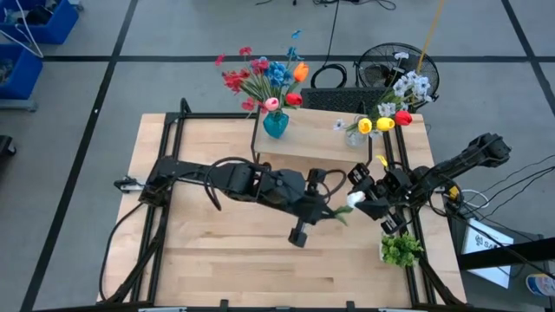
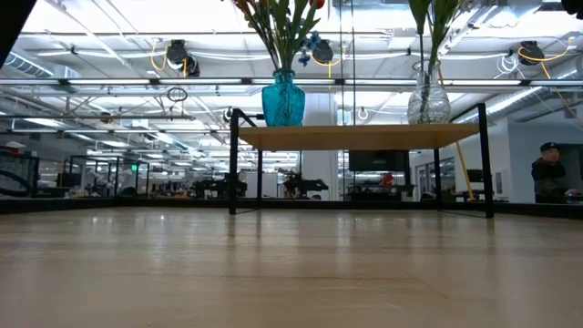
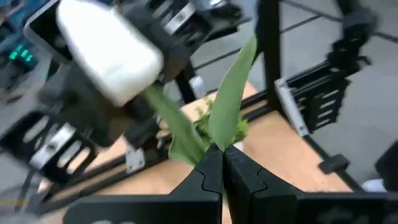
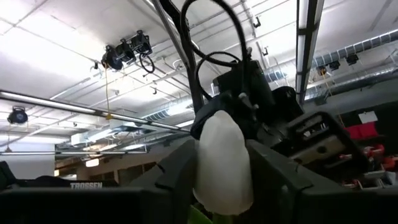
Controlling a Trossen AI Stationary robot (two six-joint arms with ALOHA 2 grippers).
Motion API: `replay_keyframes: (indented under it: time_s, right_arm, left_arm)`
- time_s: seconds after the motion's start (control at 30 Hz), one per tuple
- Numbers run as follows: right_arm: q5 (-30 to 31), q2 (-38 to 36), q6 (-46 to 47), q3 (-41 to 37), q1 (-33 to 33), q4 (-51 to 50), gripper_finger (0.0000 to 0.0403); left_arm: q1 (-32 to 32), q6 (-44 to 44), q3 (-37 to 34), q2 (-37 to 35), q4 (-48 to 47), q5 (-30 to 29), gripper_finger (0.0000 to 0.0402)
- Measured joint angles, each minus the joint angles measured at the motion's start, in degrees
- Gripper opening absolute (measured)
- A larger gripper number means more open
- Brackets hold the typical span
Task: Pick and place flowers into a vace then onto a shelf
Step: Put the white tulip into the transparent vase
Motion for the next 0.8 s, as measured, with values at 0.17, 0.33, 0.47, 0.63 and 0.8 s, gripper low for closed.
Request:
replay_keyframes:
  time_s: [0.17,0.33,0.47,0.63,0.8]
  right_arm:
    - [0.0,-0.1,-0.1,0.1,0.0,-2.4,0.0061]
    - [2.4,-0.6,-4.1,0.1,0.0,-3.9,0.0014]
    - [6.3,-3.4,-10.4,0.0,0.2,-3.5,0.0026]
    - [7.4,-9.2,-17.2,0.0,0.8,-2.5,0.0011]
    - [15.6,-16.7,-27.4,3.0,5.1,-11.3,0.0013]
  left_arm:
    - [0.0,-2.4,0.0,0.1,1.0,-4.6,0.0023]
    - [-0.4,-5.4,0.0,-0.6,1.8,-6.4,0.0043]
    - [-2.2,-8.8,0.1,-1.9,1.6,-11.4,0.0063]
    - [-4.9,-6.0,0.0,-4.3,1.6,-22.0,0.0089]
    - [-8.9,-0.3,0.1,-9.2,6.8,-33.7,0.0098]
